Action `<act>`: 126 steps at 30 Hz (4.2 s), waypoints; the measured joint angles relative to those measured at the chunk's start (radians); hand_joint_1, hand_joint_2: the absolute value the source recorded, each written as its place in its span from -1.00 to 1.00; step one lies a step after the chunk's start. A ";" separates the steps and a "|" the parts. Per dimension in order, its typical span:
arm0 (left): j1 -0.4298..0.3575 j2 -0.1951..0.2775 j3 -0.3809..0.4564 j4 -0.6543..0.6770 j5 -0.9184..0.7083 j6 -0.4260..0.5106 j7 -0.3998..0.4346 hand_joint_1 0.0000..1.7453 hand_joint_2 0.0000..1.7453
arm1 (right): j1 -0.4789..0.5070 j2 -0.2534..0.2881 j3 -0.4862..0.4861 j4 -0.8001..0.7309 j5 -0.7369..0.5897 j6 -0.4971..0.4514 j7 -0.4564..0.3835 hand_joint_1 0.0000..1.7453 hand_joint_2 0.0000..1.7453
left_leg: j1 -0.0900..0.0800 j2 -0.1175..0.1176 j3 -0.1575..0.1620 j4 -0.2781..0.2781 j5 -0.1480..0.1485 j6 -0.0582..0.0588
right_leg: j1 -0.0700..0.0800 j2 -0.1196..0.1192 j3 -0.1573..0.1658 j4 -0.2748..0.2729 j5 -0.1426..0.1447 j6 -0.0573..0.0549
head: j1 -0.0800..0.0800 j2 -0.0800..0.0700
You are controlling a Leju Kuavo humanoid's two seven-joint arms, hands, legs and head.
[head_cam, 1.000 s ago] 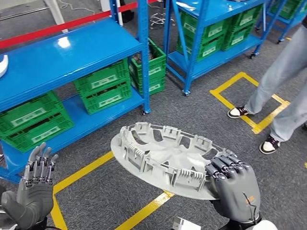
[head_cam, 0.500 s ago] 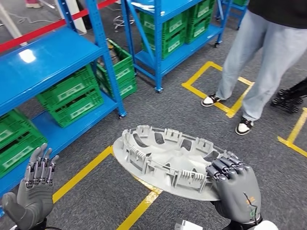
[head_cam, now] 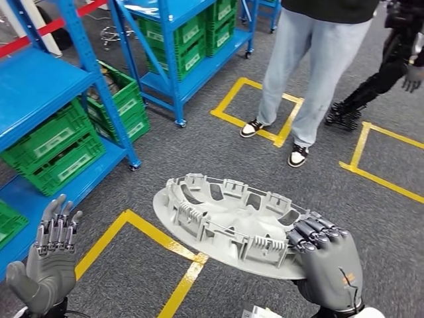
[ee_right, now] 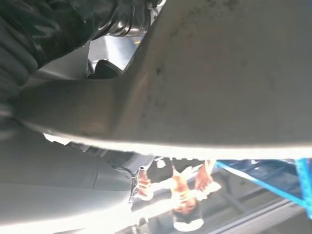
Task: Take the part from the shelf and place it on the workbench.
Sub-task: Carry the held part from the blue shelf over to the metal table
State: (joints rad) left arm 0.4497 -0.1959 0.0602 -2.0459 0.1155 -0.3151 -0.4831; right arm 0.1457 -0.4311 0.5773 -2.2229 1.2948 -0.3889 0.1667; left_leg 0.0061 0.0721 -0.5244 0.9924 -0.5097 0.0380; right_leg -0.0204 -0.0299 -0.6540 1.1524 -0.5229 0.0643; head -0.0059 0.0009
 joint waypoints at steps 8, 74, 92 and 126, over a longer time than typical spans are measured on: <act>0.023 0.004 0.003 0.001 -0.004 -0.017 -0.024 -1.00 -1.00 | 0.032 0.000 -0.021 0.000 -0.005 -0.036 -0.022 1.00 1.00 | -0.002 0.004 -0.011 0.064 -0.059 -0.036 | 0.008 0.003 0.083 -0.148 0.041 -0.049 | -0.006 0.000; 0.025 0.065 -0.017 -0.023 -0.013 0.046 -0.038 -1.00 -1.00 | 0.115 0.020 -0.096 -0.038 -0.056 -0.053 -0.026 1.00 1.00 | 0.005 -0.063 -0.135 0.307 -0.131 -0.035 | 0.010 0.072 0.090 -0.146 0.039 -0.058 | -0.008 0.000; 0.032 0.087 -0.026 -0.007 -0.017 0.032 -0.061 -1.00 -1.00 | 0.108 0.020 -0.132 -0.041 -0.090 -0.038 -0.030 1.00 1.00 | 0.005 0.004 -0.019 0.021 -0.001 0.002 | 0.007 -0.007 0.015 -0.021 0.006 -0.002 | 0.007 0.000; 0.042 0.088 -0.029 0.006 -0.025 0.023 -0.069 -1.00 -1.00 | 0.140 0.020 -0.164 -0.066 -0.103 -0.048 -0.032 1.00 1.00 | 0.001 0.037 0.002 0.018 -0.008 -0.025 | 0.010 -0.051 0.078 -0.138 0.040 -0.018 | 0.010 0.000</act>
State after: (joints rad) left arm 0.4917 -0.1077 0.0309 -2.0400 0.0909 -0.2925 -0.5519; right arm 0.2861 -0.4108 0.4131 -2.2887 1.1914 -0.4365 0.1345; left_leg 0.0070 0.1091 -0.5225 1.0108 -0.5177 0.0130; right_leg -0.0107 -0.0807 -0.5759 1.0148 -0.4831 0.0461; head 0.0043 0.0008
